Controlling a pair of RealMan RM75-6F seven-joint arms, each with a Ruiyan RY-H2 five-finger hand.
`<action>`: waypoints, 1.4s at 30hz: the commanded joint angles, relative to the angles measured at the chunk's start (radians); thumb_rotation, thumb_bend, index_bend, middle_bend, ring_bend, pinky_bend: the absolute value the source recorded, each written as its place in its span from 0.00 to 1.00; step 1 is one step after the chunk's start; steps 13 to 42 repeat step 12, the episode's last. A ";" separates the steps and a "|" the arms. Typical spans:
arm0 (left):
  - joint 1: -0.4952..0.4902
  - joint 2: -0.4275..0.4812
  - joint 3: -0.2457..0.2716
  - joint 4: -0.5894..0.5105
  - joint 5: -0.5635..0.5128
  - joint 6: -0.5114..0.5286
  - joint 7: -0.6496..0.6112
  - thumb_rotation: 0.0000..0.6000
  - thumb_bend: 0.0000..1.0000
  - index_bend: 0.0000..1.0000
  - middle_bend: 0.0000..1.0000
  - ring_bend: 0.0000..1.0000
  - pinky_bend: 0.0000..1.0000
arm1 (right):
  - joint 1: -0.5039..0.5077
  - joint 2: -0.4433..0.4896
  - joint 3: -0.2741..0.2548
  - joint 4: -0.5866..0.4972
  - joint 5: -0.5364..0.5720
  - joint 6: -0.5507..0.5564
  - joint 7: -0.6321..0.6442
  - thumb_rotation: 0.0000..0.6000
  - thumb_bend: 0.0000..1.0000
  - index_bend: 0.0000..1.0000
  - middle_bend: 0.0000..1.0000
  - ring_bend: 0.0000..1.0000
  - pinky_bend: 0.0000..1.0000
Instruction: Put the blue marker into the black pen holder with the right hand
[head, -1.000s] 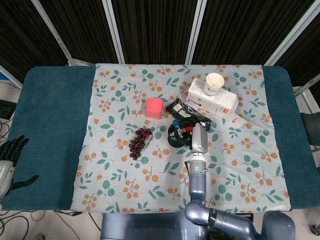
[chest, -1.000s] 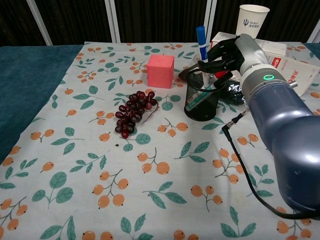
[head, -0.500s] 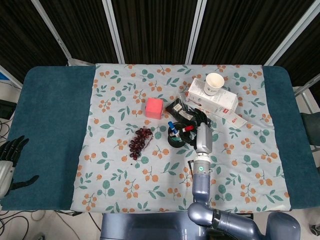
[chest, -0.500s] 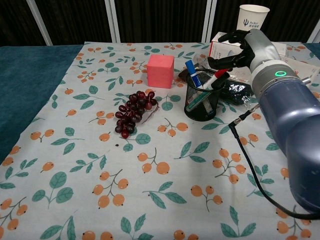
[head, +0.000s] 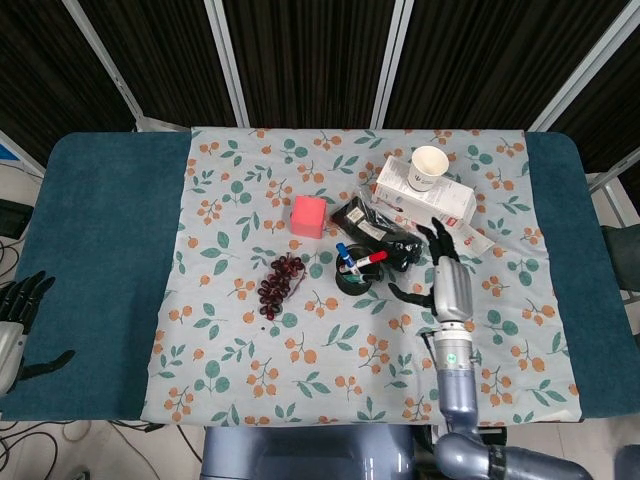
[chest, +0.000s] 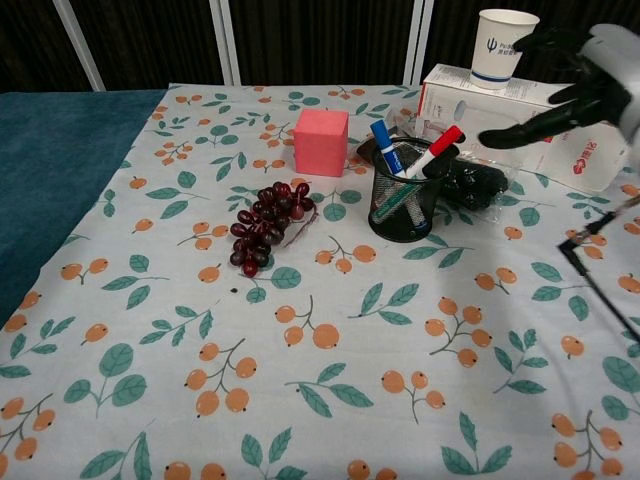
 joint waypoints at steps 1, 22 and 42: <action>0.002 -0.003 0.000 0.005 0.004 0.008 0.009 1.00 0.02 0.00 0.00 0.00 0.00 | -0.110 0.223 -0.143 -0.121 -0.090 -0.020 -0.037 1.00 0.09 0.01 0.00 0.00 0.17; 0.015 -0.019 -0.004 0.018 0.011 0.041 0.057 1.00 0.02 0.00 0.00 0.00 0.00 | -0.263 0.390 -0.377 0.055 -0.436 0.141 -0.095 1.00 0.04 0.00 0.00 0.00 0.17; 0.015 -0.019 -0.004 0.018 0.011 0.041 0.057 1.00 0.02 0.00 0.00 0.00 0.00 | -0.263 0.390 -0.377 0.055 -0.436 0.141 -0.095 1.00 0.04 0.00 0.00 0.00 0.17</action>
